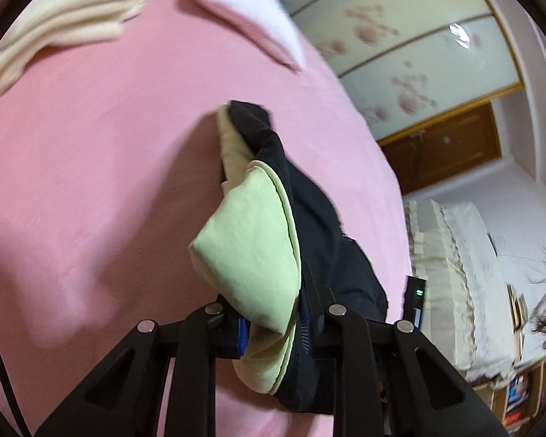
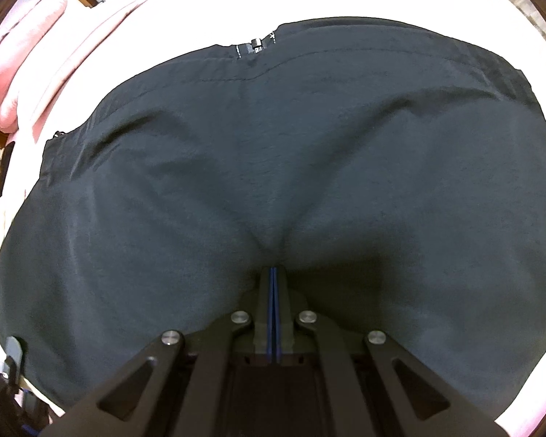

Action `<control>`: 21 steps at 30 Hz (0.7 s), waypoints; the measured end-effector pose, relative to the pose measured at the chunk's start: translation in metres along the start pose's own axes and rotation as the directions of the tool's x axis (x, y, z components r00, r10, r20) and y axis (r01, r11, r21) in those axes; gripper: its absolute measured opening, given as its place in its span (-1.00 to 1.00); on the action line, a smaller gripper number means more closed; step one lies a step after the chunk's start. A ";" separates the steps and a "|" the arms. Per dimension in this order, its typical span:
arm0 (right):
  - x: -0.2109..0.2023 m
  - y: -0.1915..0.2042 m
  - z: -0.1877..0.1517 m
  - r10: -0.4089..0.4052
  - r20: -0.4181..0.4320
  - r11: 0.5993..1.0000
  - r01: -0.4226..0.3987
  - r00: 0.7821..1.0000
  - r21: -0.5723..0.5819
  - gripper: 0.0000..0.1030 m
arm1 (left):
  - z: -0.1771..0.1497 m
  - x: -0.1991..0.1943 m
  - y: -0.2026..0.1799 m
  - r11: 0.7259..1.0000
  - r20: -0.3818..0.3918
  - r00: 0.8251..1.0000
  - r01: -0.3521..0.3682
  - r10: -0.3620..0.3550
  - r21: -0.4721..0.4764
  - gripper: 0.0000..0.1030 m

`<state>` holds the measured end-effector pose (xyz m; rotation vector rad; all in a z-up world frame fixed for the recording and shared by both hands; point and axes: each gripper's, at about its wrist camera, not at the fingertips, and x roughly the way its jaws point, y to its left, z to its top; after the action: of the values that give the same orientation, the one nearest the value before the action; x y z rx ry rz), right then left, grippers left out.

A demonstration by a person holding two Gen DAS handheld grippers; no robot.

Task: Fold large clothes

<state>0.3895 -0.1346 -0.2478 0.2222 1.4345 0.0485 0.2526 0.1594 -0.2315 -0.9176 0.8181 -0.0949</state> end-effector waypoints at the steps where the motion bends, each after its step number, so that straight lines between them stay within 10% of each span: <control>1: 0.001 -0.003 0.000 0.009 -0.003 1.000 -0.009 1.000 0.002 -1.00 | 0.000 0.001 -0.008 1.000 0.002 1.000 0.002 -0.002 0.021 -0.64; 12: 0.003 -0.055 0.008 0.223 -0.021 0.974 -0.222 0.975 0.052 -1.00 | -0.007 -0.013 -0.053 0.984 -0.030 0.991 0.131 -0.128 0.123 -0.70; 21: 0.002 -0.060 0.011 0.167 -0.029 0.978 -0.169 0.986 -0.124 -1.00 | -0.029 -0.011 -0.131 0.943 -0.055 0.982 0.190 -0.182 0.272 -0.70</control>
<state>0.3942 -0.1939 -0.2593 0.2385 1.4230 0.2799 0.2588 0.0626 -0.1383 -0.7278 0.7221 -0.3797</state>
